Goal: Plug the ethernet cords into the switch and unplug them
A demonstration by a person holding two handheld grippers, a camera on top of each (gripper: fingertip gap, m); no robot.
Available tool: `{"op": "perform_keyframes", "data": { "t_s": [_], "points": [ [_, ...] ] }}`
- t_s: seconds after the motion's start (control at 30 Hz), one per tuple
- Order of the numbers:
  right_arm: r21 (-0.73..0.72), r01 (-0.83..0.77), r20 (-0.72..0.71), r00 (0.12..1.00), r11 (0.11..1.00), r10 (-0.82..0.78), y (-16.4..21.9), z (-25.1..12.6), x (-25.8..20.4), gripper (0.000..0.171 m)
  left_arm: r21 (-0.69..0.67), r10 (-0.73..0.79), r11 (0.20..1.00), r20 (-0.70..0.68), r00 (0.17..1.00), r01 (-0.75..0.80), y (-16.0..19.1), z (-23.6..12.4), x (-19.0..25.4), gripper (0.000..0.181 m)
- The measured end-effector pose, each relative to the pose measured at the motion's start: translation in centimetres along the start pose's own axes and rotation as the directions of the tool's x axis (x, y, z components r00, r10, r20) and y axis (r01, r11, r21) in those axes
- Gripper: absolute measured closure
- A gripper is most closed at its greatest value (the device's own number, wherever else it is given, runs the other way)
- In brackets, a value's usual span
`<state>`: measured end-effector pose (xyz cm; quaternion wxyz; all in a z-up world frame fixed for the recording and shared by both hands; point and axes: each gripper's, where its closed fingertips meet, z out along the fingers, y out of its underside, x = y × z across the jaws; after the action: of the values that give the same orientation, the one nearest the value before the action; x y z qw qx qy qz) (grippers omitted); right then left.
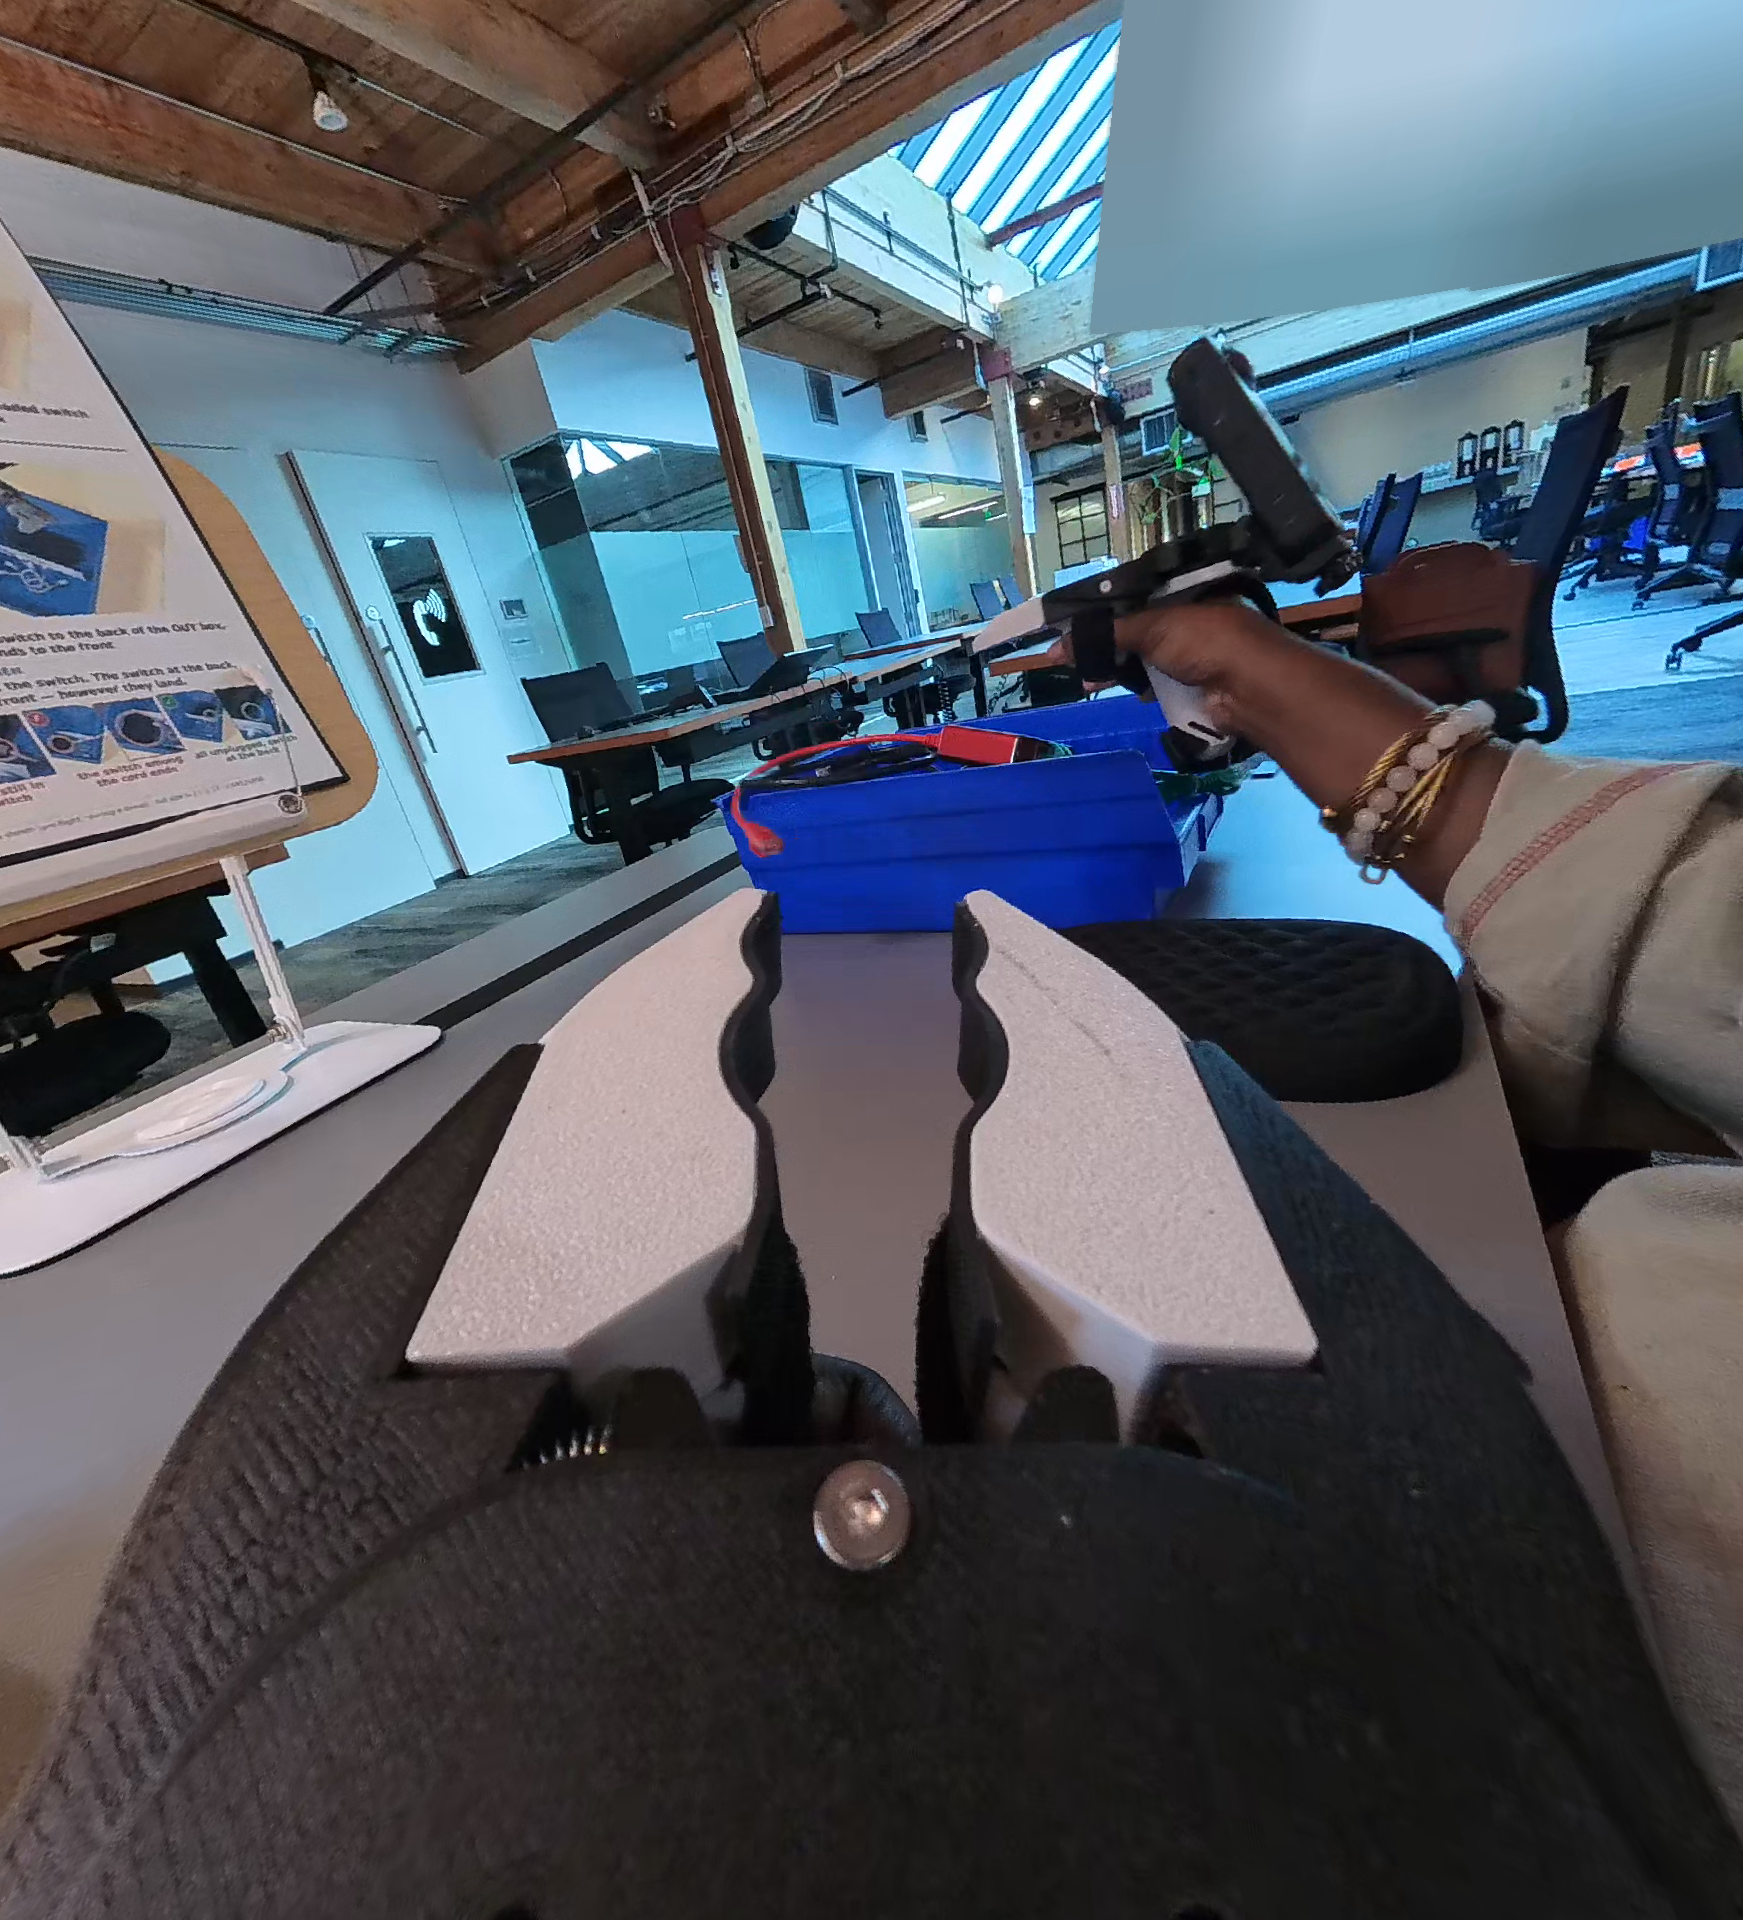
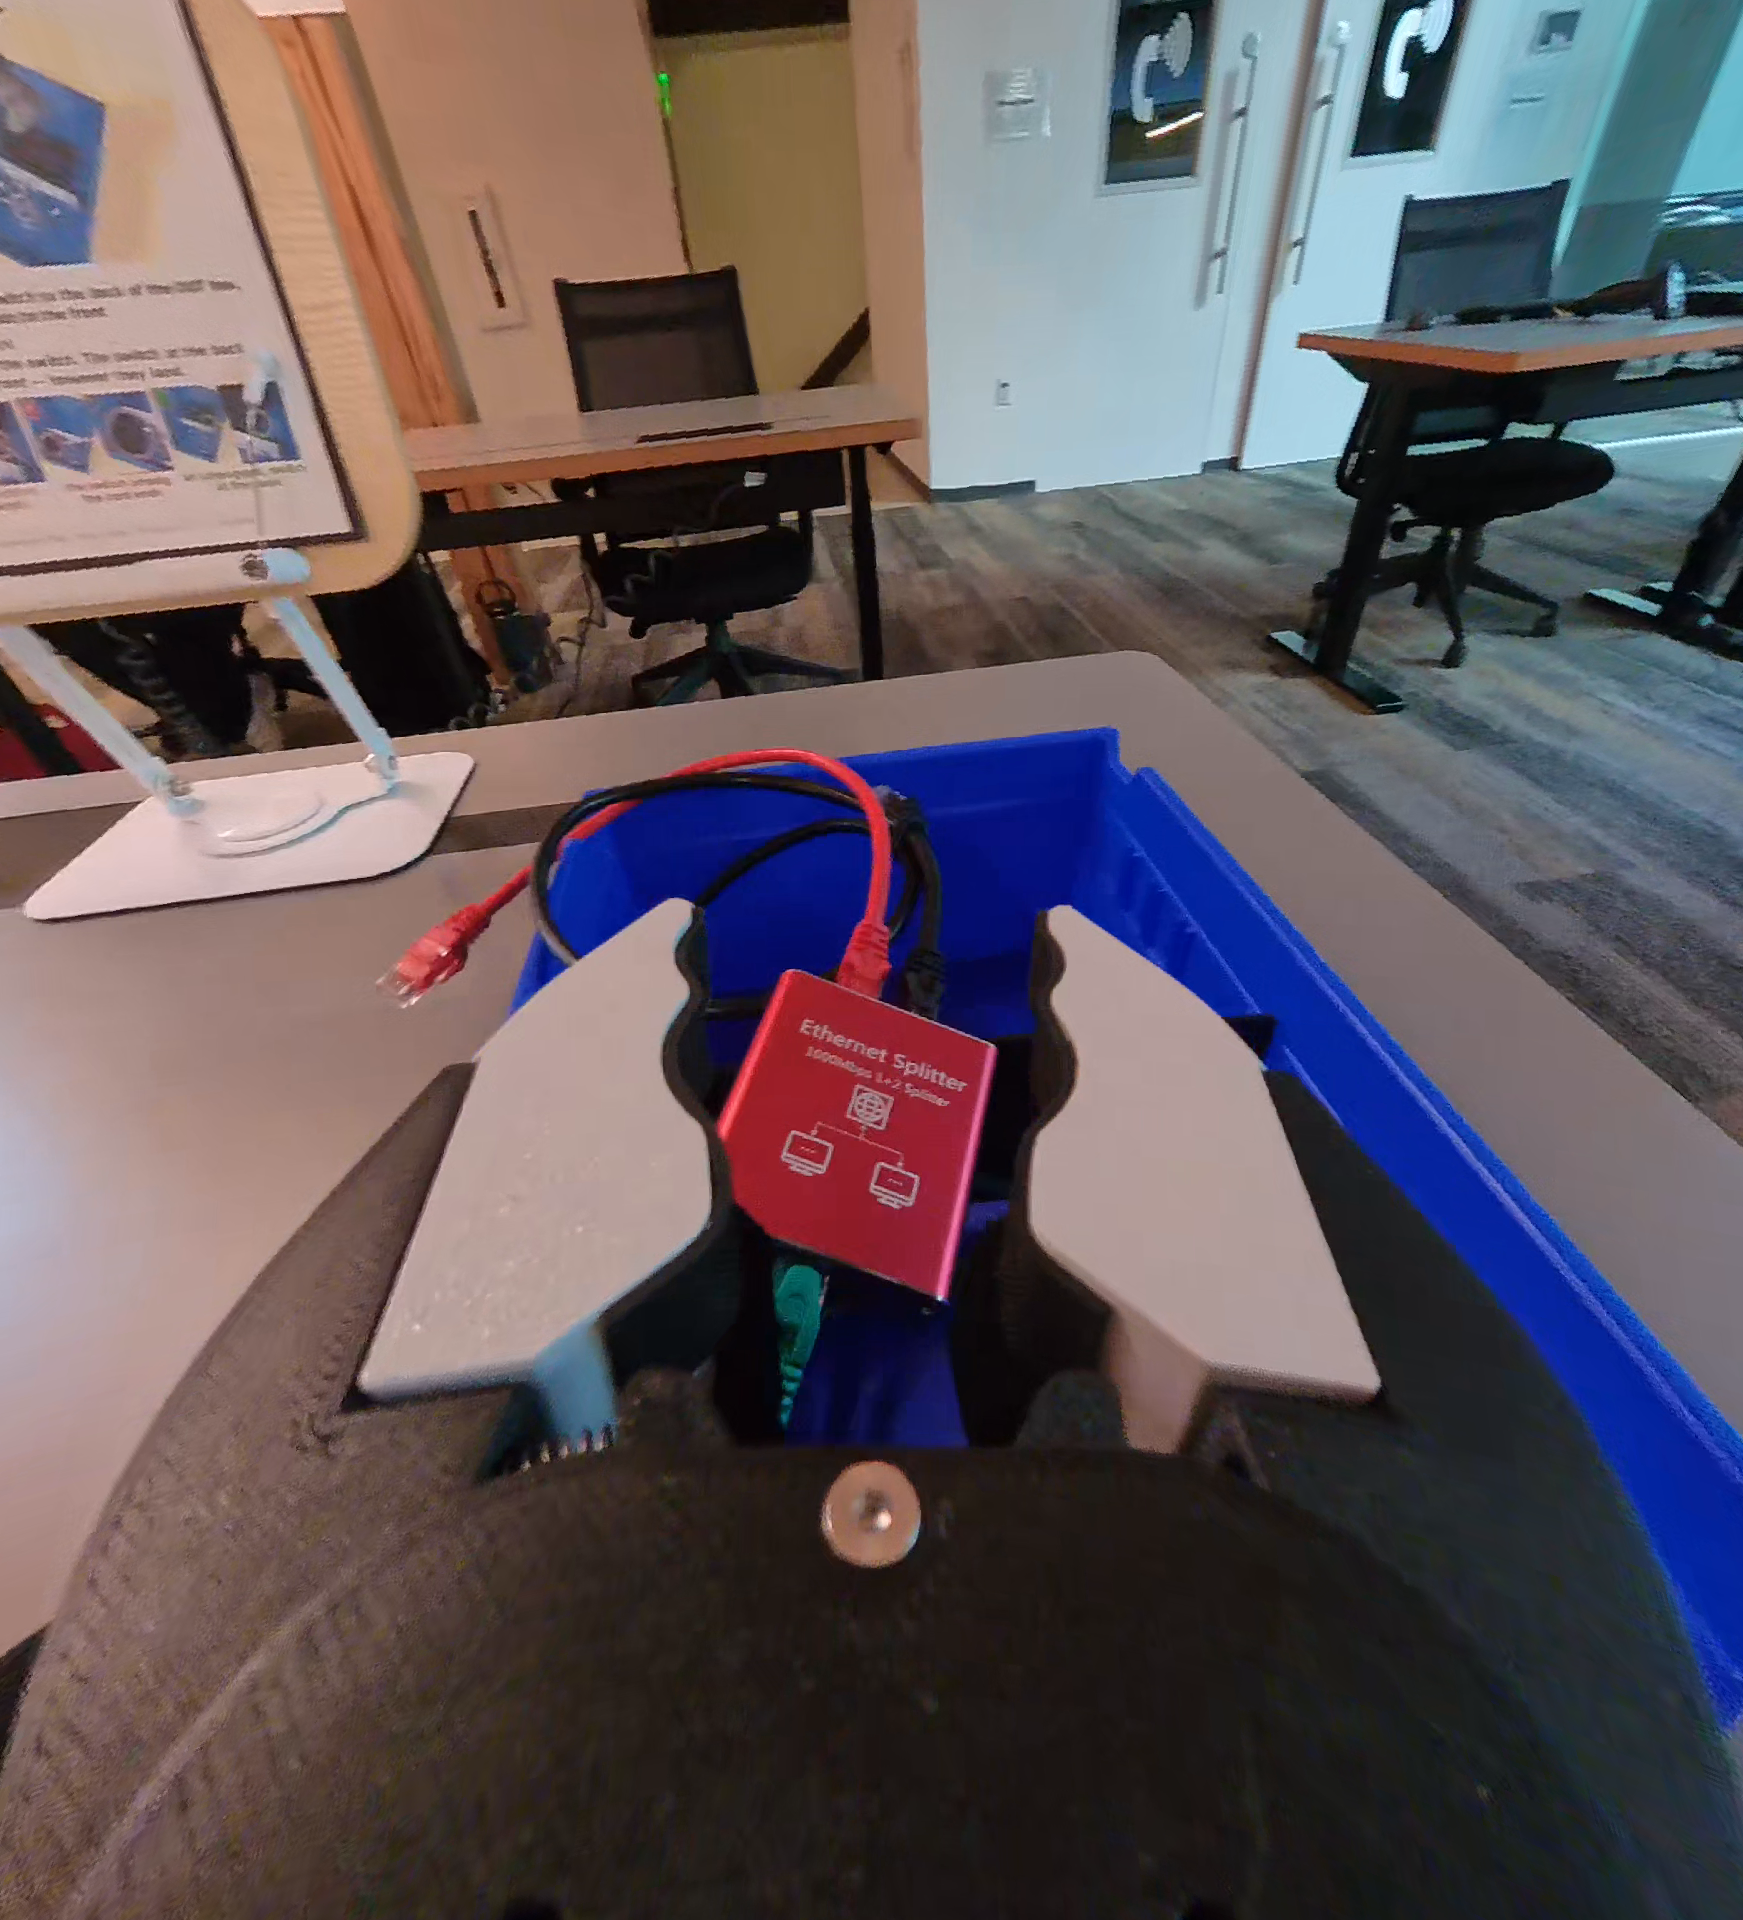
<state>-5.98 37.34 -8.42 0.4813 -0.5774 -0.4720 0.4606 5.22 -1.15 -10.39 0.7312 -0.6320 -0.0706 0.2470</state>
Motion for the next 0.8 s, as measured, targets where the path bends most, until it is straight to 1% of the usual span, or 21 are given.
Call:
{"op": "perform_keyframes", "data": {
  "t_s": [0.17, 0.27, 0.33, 0.37, 0.43, 0.5, 0.53, 0.6, 0.63, 0.67, 0.73, 0.77, 0.8],
  "points": [
    [0.051, 0.070, 0.114, 0.991, 0.996, -0.075, -1.7, -2.1, -2.5, 0.103, -0.012, -0.006, 1.000, 0.016, 1.000, 0.006, -0.2, 0.0, -0.1, 0.149],
    [0.022, 0.187, 0.162, 0.969, 0.982, -0.189, -1.6, -4.0, -4.0, 0.100, -0.048, -0.029, 0.998, 0.046, 0.999, 0.031, -1.7, -0.2, -0.5, 0.141],
    [0.009, 0.296, 0.193, 0.937, 0.955, -0.292, -1.1, -5.5, -4.9, 0.093, -0.107, -0.017, 0.994, 0.137, 0.990, 0.032, -3.1, -0.9, -1.8, 0.131],
    [0.001, 0.345, 0.220, 0.916, 0.939, -0.336, -0.7, -6.2, -5.5, 0.092, -0.142, -0.002, 0.989, 0.202, 0.979, 0.031, -3.8, -1.7, -2.9, 0.130],
    [-0.039, 0.418, 0.348, 0.857, 0.908, -0.380, 1.2, -7.6, -7.3, 0.095, -0.231, 0.049, 0.973, 0.323, 0.945, 0.029, -4.5, -3.7, -5.1, 0.125],
    [-0.143, 0.431, 0.503, 0.807, 0.891, -0.310, 4.1, -8.9, -9.1, 0.100, -0.389, 0.113, 0.920, 0.397, 0.911, 0.055, -3.4, -6.2, -6.8, 0.121],
    [-0.200, 0.429, 0.543, 0.797, 0.881, -0.265, 5.5, -9.1, -9.5, 0.097, -0.475, 0.141, 0.876, 0.424, 0.894, 0.087, -2.2, -7.4, -7.6, 0.119],
    [-0.288, 0.453, 0.554, 0.797, 0.843, -0.239, 7.9, -8.9, -9.4, 0.091, -0.626, 0.196, 0.764, 0.457, 0.868, 0.157, 0.9, -9.9, -9.0, 0.115],
    [-0.327, 0.467, 0.539, 0.806, 0.821, -0.244, 8.8, -8.4, -9.0, 0.090, -0.673, 0.214, 0.717, 0.464, 0.860, 0.184, 2.4, -10.8, -9.5, 0.114],
    [-0.364, 0.473, 0.524, 0.816, 0.803, -0.243, 9.6, -8.0, -8.8, 0.091, -0.703, 0.218, 0.682, 0.458, 0.862, 0.201, 3.7, -11.3, -9.7, 0.114],
    [-0.406, 0.480, 0.525, 0.819, 0.778, -0.231, 10.8, -7.6, -9.1, 0.094, -0.732, 0.183, 0.646, 0.425, 0.886, 0.218, 5.9, -11.3, -9.3, 0.118],
    [-0.425, 0.491, 0.519, 0.820, 0.760, -0.239, 11.3, -7.3, -9.0, 0.101, -0.736, 0.171, 0.637, 0.426, 0.888, 0.230, 6.7, -11.3, -9.3, 0.124],
    [-0.443, 0.508, 0.505, 0.822, 0.739, -0.262, 11.8, -7.0, -8.7, 0.116, -0.732, 0.184, 0.638, 0.445, 0.876, 0.238, 7.0, -11.3, -9.7, 0.132]
  ]
}}
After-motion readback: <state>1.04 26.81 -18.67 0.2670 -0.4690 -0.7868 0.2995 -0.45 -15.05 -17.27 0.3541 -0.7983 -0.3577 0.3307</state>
